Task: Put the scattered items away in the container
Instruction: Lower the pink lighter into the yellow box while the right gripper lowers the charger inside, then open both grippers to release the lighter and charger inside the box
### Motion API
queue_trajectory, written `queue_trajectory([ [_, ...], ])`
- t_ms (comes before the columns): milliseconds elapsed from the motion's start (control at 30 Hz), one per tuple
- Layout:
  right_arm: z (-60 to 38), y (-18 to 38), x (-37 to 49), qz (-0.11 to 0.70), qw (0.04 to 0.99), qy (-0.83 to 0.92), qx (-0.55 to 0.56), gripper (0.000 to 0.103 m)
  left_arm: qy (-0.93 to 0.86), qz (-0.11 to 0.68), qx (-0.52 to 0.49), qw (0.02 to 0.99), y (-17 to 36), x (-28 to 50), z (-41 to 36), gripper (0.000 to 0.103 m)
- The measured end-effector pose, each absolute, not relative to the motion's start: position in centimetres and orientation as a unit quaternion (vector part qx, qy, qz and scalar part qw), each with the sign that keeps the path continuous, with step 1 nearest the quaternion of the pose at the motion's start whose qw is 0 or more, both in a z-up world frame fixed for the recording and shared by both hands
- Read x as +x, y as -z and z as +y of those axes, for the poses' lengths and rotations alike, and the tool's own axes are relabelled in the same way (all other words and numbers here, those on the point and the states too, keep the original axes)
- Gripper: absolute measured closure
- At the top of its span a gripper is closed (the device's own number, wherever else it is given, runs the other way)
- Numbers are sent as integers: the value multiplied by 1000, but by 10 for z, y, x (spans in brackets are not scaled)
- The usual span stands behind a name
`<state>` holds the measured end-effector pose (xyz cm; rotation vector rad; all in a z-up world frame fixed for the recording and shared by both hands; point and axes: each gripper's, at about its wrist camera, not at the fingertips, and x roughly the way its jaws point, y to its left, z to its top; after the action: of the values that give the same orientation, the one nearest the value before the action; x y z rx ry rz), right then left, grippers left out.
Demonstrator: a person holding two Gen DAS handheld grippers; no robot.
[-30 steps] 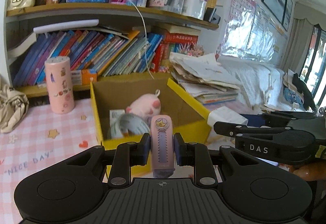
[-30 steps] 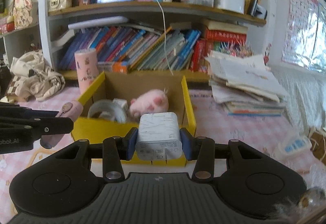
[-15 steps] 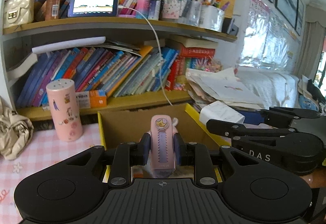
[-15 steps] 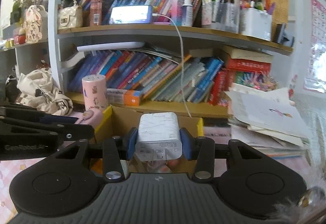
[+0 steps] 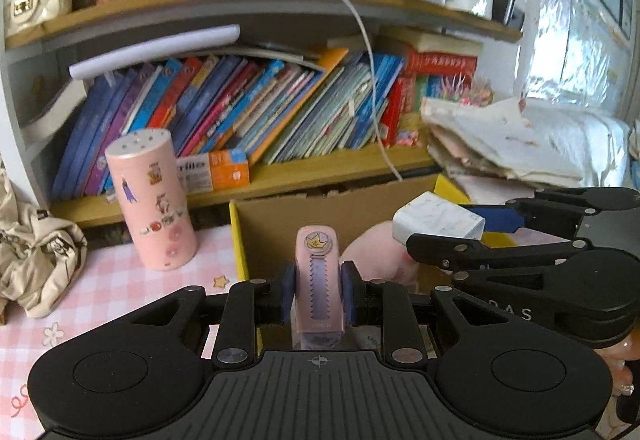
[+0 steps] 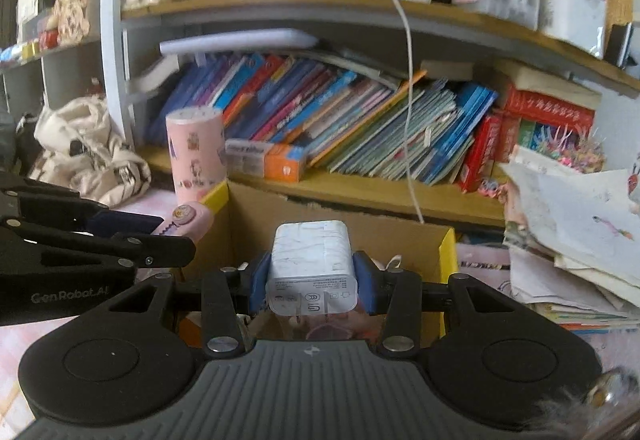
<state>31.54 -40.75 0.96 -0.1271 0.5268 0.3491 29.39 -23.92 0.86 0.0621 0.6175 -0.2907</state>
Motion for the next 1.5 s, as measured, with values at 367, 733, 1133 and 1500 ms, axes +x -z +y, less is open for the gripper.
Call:
queue_trajectory([
  [367, -409, 22, 337, 322, 929, -166, -68, 61, 149, 329, 49, 931, 13, 314, -250, 80],
  [733, -408, 32, 344, 351, 920, -167, -44, 61, 139, 346, 67, 926, 20, 322, -252, 79],
  [1133, -413, 17, 335, 326, 933, -148, -34, 48, 124, 317, 65, 938, 6, 305, -247, 45],
  [1500, -415, -2, 312, 296, 945, -135, -34, 43, 121, 291, 58, 947, -9, 277, -243, 41],
])
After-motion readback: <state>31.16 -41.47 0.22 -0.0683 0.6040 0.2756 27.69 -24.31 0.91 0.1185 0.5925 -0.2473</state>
